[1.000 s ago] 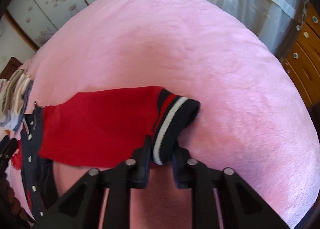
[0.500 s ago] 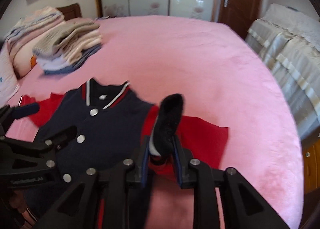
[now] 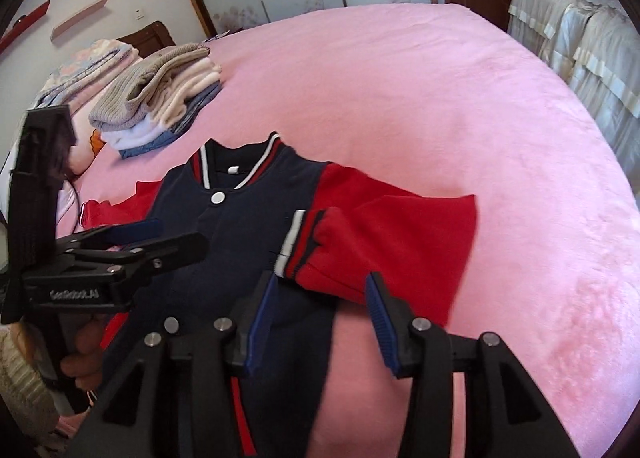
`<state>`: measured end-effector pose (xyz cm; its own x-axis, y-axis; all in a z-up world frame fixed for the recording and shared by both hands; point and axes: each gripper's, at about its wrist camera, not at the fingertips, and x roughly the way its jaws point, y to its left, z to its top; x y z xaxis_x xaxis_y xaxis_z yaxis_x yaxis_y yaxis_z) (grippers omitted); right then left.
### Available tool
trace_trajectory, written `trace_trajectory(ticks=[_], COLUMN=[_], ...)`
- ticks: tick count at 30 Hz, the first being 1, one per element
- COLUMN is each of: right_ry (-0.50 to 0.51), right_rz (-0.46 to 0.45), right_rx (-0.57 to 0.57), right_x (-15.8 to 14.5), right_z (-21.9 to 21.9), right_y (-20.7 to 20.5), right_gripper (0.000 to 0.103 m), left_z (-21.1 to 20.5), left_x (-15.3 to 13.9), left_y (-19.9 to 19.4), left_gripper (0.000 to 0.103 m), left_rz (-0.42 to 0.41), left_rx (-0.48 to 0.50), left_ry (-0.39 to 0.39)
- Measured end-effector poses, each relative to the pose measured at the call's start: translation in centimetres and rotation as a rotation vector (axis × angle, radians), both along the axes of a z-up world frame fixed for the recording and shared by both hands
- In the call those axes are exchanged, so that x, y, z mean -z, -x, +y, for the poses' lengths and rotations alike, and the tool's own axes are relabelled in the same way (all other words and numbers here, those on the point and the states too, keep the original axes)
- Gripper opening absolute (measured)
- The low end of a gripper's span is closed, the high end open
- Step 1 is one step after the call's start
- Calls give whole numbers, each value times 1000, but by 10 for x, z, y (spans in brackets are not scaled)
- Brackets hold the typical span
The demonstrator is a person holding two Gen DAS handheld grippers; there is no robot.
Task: Fold large clothes
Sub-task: 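Lift the sleeve across the jacket with the right gripper while the left gripper grasps the cuff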
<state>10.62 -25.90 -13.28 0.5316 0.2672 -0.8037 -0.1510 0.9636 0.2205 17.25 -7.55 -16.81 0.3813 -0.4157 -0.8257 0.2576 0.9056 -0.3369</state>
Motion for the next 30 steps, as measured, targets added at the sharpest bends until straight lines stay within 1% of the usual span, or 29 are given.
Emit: trace_trajectory(ticks=[1,2,3,6,9,10,11,12,13,14,15,17,19,20,22,26,27,28,30], right_ry=[1,-5,-11,-18,-20,-20,-19,-20,-20,-20,-22,-25,-33,-36,-39,-52,-62,-73,-117], right_rz=[-1,1,4,16,30,36,41,47,55,59,63,70,77,80,89,104,107,108,111], right_rx=[12,24,34,55,65,67,68,66,68,70,72,76,79,78,80,83,84,86,82], right_x=[0,1,2,8,17,20,22,25,28,30,32,35,38,40,43,50,52,54,56], right_z=[-5,-9,-13,-22,-24,-25,-25,-25,-26,-27,-28,-29,-31,-31,-31,-29,-28,-27,-24], right_y=[3,5,7,10,11,12,12,12,12,12,13,13,13,14,14,9,6,4,-1], right_gripper=[46,46,46,46,46,46,46,46,46,46,46,46,46,46,46,46,46,46,46], left_z=[-6,-13,-18,-35,-46,-49,-52,-56,-63,-70,-75,-82,-83,-83,-83,-79,-78,-76,-71], left_x=[6,15,21,43,50,51,50,50,50,49,49,45,39,32,15,-34,-48,-53,-73], left_y=[-5,-11,-15,-28,-33,-36,-39,-42,-44,-46,-45,-47,-50,-52,-52,-53,-53,-55,-56], left_gripper=[81,79,74,72,72,70,63,36,17,16,10,7,6,6,6,6,6,6,6], left_rz=[29,66,87,140,134,131,130,133,148,147,136,125,130,120,81,-31,-65,-81,-121], left_rx=[31,61,70,91,95,98,98,107,131,133,135,128,100,78,47,-10,-19,-24,-36], left_ry=[31,61,70,78,79,87,92,100,105,61,37,6,10,10,8,27,32,34,39])
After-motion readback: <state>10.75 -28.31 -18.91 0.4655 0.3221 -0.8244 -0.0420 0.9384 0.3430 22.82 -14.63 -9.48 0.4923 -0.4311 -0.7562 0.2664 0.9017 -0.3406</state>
